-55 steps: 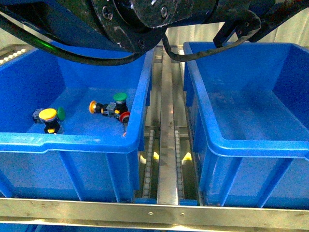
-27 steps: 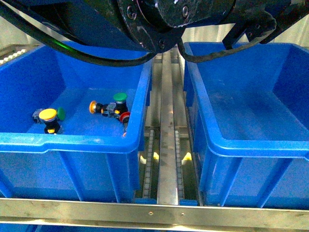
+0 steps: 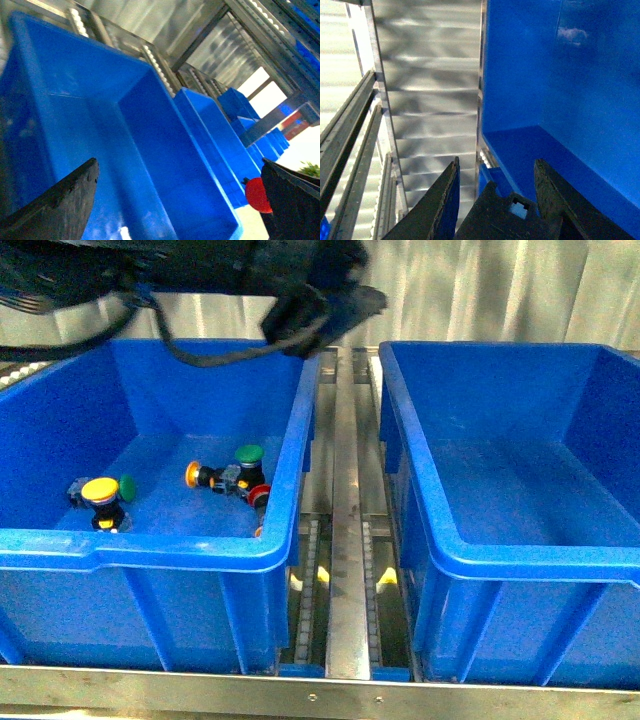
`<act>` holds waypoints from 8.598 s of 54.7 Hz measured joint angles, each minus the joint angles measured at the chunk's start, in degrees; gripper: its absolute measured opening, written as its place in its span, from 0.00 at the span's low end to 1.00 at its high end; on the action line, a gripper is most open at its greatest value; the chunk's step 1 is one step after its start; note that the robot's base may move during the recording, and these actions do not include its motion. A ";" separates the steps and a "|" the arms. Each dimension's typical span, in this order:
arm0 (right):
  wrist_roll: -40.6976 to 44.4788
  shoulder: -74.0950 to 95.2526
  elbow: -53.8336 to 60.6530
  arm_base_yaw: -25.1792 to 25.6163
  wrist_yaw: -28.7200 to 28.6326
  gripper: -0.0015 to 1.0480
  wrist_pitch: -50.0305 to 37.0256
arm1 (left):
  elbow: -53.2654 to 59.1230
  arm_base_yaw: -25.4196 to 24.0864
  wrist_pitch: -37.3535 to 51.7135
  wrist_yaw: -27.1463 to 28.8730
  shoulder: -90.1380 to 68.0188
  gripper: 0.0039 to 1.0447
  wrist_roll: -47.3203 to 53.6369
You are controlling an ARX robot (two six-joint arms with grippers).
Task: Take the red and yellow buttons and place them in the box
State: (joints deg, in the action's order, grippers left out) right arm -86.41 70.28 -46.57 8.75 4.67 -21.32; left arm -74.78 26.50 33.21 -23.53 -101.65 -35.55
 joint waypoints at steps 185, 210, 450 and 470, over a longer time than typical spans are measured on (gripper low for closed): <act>57.81 17.59 -22.62 16.74 7.67 0.35 14.64 | 73.53 -26.38 -33.24 23.47 100.80 0.93 35.12; 74.60 49.09 -55.43 19.61 7.65 0.35 41.57 | 73.53 -26.38 -33.24 23.52 100.80 0.93 35.12; 86.27 -70.10 45.07 -8.68 -5.01 0.94 21.40 | 73.53 -26.40 -33.22 23.80 100.80 0.93 35.12; 86.25 -70.12 45.22 -8.74 -4.66 0.94 21.40 | 70.47 -25.42 -23.63 27.08 87.73 0.93 30.47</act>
State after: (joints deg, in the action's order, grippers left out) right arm -0.16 0.16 -1.34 0.01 0.01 0.08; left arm -4.32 1.08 9.58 3.55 -13.91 -5.08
